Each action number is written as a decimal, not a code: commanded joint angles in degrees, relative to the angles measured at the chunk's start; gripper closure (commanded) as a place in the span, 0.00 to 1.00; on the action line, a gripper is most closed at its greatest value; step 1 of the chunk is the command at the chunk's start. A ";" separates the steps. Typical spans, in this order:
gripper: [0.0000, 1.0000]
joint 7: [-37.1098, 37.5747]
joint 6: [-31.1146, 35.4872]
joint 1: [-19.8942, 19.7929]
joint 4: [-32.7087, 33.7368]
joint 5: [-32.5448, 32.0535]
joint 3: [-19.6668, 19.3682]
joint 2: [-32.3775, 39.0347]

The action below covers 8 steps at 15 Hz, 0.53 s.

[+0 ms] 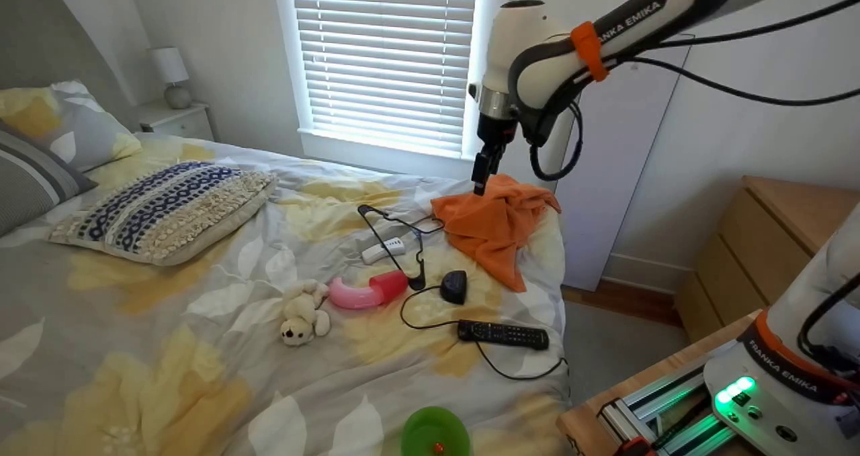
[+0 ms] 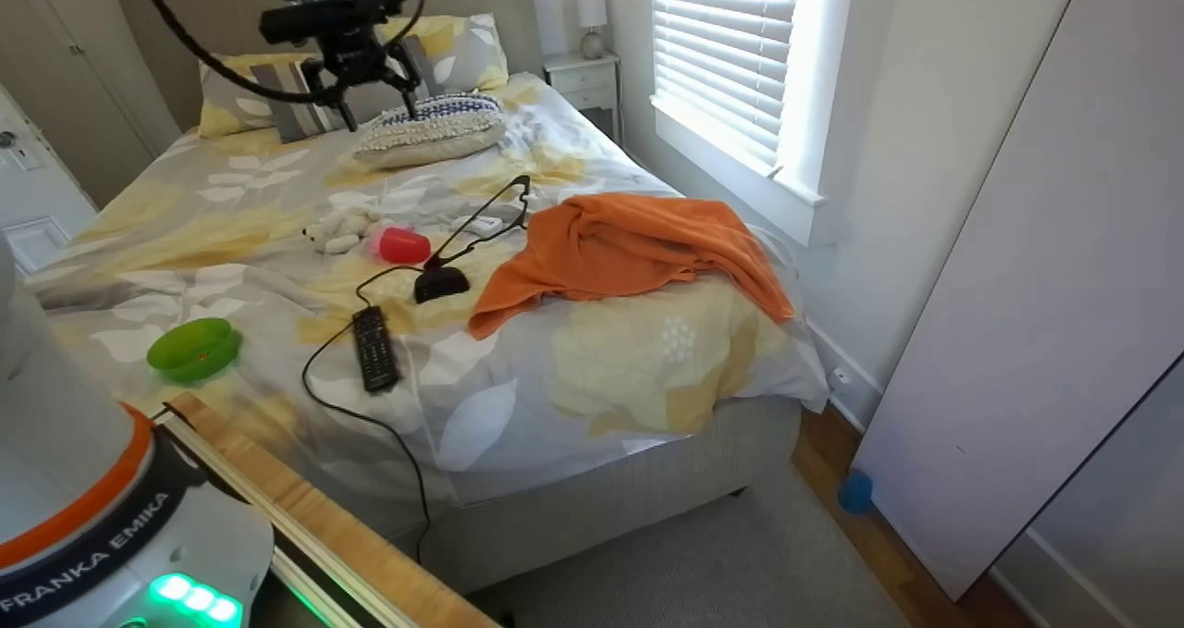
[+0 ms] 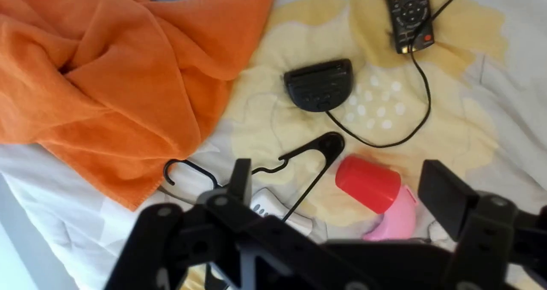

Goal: Move the white remote control closer to the pink cup

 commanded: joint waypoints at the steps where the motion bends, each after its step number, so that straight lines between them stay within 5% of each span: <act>1: 0.00 -10.95 -0.37 0.17 10.21 -3.17 -1.98 12.07; 7: 0.00 -11.26 4.95 2.47 24.01 -11.68 -5.44 27.10; 8: 0.00 -11.55 3.83 1.14 18.31 -9.07 -4.45 21.64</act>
